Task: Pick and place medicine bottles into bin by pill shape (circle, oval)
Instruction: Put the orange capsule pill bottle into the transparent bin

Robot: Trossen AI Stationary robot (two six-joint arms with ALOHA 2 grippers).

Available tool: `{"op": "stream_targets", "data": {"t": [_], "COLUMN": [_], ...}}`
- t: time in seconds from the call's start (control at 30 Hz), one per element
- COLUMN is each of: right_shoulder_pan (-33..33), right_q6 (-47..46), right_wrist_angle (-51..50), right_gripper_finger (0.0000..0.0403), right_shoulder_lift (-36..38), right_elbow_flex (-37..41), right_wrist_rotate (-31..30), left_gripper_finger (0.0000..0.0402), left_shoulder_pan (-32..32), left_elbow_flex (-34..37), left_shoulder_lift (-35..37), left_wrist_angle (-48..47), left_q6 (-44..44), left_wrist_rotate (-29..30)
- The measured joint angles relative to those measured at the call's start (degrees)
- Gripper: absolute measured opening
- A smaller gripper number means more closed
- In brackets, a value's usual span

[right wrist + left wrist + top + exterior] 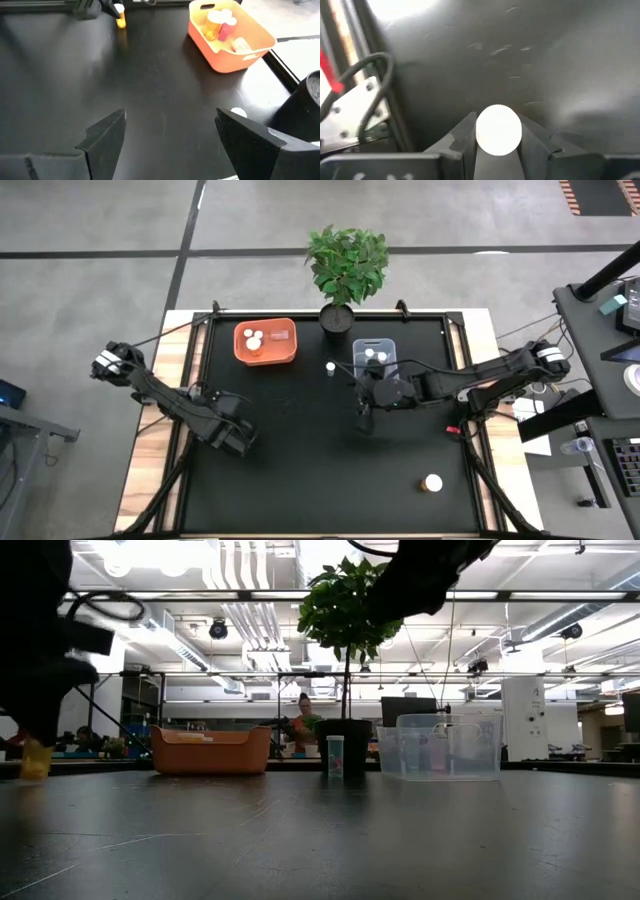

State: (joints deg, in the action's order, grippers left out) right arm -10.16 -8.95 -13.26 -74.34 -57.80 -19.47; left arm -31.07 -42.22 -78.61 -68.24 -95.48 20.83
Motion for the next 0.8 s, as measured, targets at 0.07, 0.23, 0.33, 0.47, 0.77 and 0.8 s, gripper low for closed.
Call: {"op": "stream_targets", "data": {"t": [0.07, 0.23, 0.33, 0.47, 0.77, 0.8], "right_shoulder_pan": [-0.14, -0.08, -0.10, -0.36, -3.04, -3.40], "right_q6": [-0.01, -1.15, -3.35, -5.35, -7.03, -6.97], "right_wrist_angle": [-2.17, -9.32, -13.35, -17.60, -20.80, -20.78], "right_gripper_finger": [0.0297, 0.0297, 0.0297, 0.0297, 0.0297, 0.0297], "right_shoulder_lift": [0.86, 4.39, 6.89, 9.75, 14.11, 14.52], "right_elbow_flex": [0.00, 0.00, 0.00, 0.33, 4.19, 5.09], "right_wrist_rotate": [0.07, -0.02, -0.01, 0.12, 0.25, 0.21], "left_gripper_finger": [0.0096, 0.0096, 0.0097, 0.0097, 0.0097, 0.0097], "left_shoulder_pan": [0.01, 2.09, 5.79, 11.07, 17.23, 17.27], "left_elbow_flex": [-1.89, -7.66, -10.22, -13.76, -31.02, -32.55], "left_shoulder_lift": [0.00, 0.00, -0.73, -4.60, -20.31, -21.44], "left_wrist_angle": [0.89, 10.59, 21.43, 37.68, 43.43, 43.82], "left_q6": [2.16, 15.57, 30.08, 50.85, 76.05, 78.95], "left_wrist_rotate": [1.56, 10.91, 12.67, 10.33, 3.64, 3.60]}}
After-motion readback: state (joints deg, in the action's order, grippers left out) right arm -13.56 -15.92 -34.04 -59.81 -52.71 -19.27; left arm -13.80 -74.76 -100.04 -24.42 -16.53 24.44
